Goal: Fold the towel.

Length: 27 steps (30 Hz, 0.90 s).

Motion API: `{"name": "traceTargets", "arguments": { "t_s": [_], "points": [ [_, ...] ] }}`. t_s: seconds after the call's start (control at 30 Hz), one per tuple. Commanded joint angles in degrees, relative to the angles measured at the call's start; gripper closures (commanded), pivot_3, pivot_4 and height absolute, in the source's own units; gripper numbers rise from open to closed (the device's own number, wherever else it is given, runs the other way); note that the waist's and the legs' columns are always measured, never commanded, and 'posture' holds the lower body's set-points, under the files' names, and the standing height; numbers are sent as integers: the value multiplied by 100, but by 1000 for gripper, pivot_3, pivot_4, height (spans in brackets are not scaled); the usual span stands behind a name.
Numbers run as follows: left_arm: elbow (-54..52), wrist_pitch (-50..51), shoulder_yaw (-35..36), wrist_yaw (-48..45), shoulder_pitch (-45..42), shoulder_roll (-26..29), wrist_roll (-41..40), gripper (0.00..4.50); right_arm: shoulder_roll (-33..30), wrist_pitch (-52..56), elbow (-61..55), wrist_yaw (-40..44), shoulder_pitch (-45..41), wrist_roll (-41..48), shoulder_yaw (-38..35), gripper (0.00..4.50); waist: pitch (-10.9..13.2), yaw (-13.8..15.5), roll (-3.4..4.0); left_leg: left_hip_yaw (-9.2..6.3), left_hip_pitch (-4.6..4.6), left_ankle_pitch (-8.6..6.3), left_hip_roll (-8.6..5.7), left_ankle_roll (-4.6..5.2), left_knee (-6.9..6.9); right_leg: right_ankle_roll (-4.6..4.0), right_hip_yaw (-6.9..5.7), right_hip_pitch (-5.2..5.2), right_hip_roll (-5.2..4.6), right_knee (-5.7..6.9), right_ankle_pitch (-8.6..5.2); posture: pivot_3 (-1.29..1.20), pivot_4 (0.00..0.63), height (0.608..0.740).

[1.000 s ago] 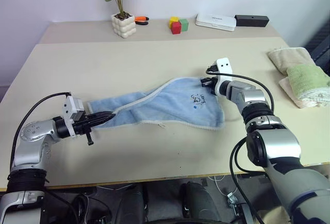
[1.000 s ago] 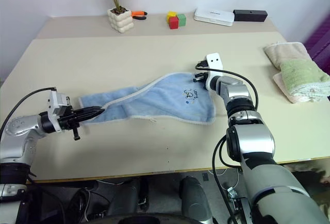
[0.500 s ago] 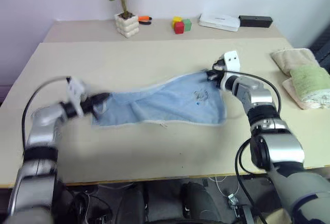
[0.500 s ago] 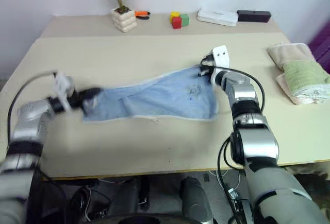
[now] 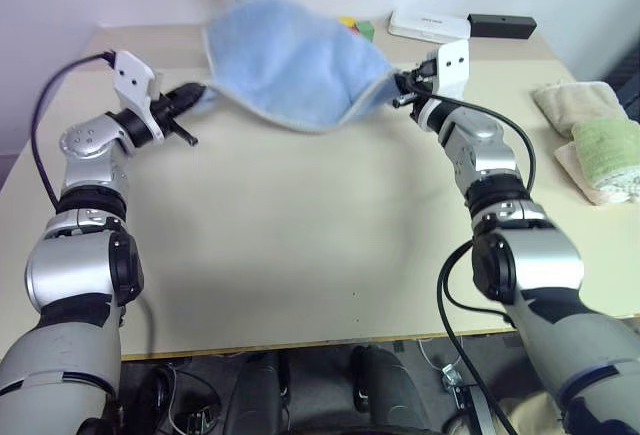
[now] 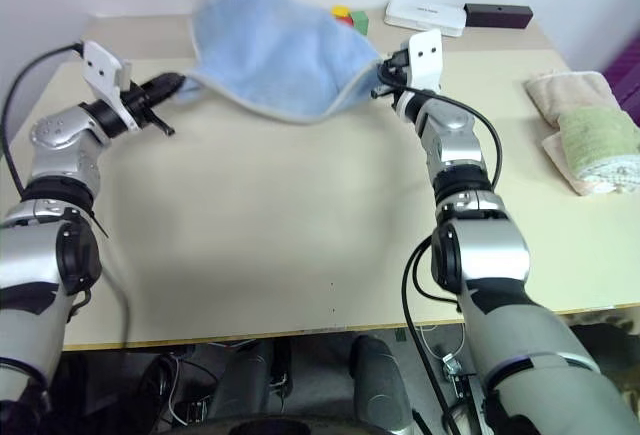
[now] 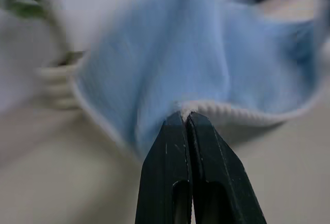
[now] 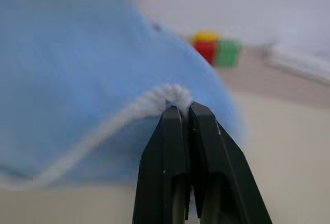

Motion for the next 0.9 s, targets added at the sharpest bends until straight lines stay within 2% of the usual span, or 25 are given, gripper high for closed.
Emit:
{"name": "traceTargets", "arguments": {
  "t_s": [0.03, 0.23, 0.5, 0.9],
  "points": [
    [-511, -280, 211, -345, 147, 351, -224, 4500, -230, 759, -1822, 278, 816, 178, 149, 4475, -1, -13, -1, -1, 5, 0, 0, 0, -5, 0, -2, 4, 0, -3, 0, 0, 150, 735],
    [-657, -367, 198, -633, 552, 448, -238, 4500, -308, 1467, -3038, 238, 1575, 170, 301, 4475, -2, -17, 4, -3, 37, -2, 7, 4, 18, -2, -8, 34, 0, 7, 0, 0, 150, 735],
    [-943, -197, 136, -908, 787, 438, -318, 4500, -519, 1605, -3261, 557, 1583, 338, 262, 4475, -2, 81, 0, -8, 28, -10, 6, 17, 36, -2, -9, 41, 0, 2, 0, 0, 150, 735],
    [-1301, 72, 109, -1617, 1254, 599, -455, 4500, -902, 1332, -3820, 1294, 2215, 432, 365, 4475, -2, 162, 0, -8, 29, -10, 6, 17, 41, -3, -9, 42, 0, 6, 1, 0, 150, 735]
  ]
}}
